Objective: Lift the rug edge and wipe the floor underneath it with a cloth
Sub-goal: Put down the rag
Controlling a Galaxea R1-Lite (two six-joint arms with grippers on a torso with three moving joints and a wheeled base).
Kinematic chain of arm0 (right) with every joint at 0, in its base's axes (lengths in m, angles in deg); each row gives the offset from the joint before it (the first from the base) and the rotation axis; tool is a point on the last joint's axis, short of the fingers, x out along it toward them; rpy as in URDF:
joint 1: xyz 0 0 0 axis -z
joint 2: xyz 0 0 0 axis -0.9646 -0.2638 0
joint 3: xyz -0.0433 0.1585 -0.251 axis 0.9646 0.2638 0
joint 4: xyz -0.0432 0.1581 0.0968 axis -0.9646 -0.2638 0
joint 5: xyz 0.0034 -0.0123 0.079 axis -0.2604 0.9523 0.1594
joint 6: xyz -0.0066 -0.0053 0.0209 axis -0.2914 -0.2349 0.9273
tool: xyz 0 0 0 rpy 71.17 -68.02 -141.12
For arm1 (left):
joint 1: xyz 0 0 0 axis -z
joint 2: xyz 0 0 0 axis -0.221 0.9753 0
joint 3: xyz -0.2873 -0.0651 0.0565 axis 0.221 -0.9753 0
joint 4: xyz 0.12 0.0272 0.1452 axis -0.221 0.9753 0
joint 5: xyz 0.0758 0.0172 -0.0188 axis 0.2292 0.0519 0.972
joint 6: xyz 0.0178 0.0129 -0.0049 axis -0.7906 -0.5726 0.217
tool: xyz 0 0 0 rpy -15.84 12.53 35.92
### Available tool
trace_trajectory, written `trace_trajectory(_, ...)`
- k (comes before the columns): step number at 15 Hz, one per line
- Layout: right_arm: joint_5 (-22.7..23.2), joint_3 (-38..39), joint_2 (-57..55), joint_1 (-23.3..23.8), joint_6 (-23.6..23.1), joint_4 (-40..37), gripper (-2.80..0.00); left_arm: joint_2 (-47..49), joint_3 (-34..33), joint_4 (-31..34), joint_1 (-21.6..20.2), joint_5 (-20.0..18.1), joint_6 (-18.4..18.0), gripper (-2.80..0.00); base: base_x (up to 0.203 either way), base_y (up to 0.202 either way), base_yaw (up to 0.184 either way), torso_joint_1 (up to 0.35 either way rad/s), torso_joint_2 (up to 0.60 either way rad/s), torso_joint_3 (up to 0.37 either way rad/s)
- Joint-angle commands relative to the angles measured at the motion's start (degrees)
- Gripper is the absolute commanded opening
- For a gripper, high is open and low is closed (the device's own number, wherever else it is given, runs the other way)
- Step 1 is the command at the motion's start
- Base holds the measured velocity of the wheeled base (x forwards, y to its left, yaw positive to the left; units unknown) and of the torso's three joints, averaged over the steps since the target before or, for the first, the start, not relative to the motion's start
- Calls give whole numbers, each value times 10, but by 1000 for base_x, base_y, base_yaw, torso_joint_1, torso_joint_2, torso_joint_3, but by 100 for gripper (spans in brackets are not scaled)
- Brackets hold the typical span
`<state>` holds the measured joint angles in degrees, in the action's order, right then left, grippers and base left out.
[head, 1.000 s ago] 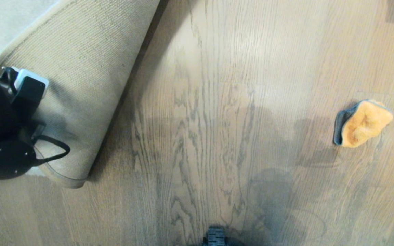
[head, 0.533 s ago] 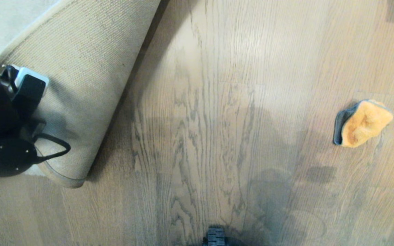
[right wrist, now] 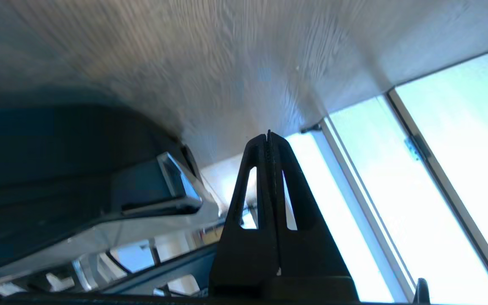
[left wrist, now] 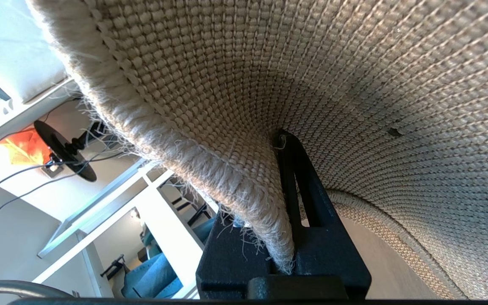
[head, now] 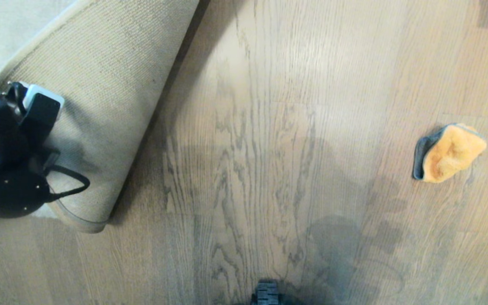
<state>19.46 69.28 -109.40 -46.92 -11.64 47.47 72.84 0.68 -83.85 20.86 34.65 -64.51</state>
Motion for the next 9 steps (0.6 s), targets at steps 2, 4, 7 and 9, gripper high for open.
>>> trace_trajectory(2, 6, 0, 27, -2, -3, -1, -280, 1, 1, -2, 1, 3, -1, -280, 0, 0, 0, 0, 0, 0)
trace_trajectory(4, 12, 0, 27, -4, -6, -1, -280, 1, 3, -2, 1, 3, -1, -280, 0, 0, 0, 0, 0, 0)
trace_trajectory(7, 12, 0, 30, -4, -3, -1, -280, 1, 10, -2, 0, 3, -2, -280, 0, 0, 0, 0, 0, 0)
trace_trajectory(9, 12, 0, 42, -4, -2, -1, -280, -1, 10, -2, 0, 3, -2, -280, 0, 0, 0, 0, 0, 0)
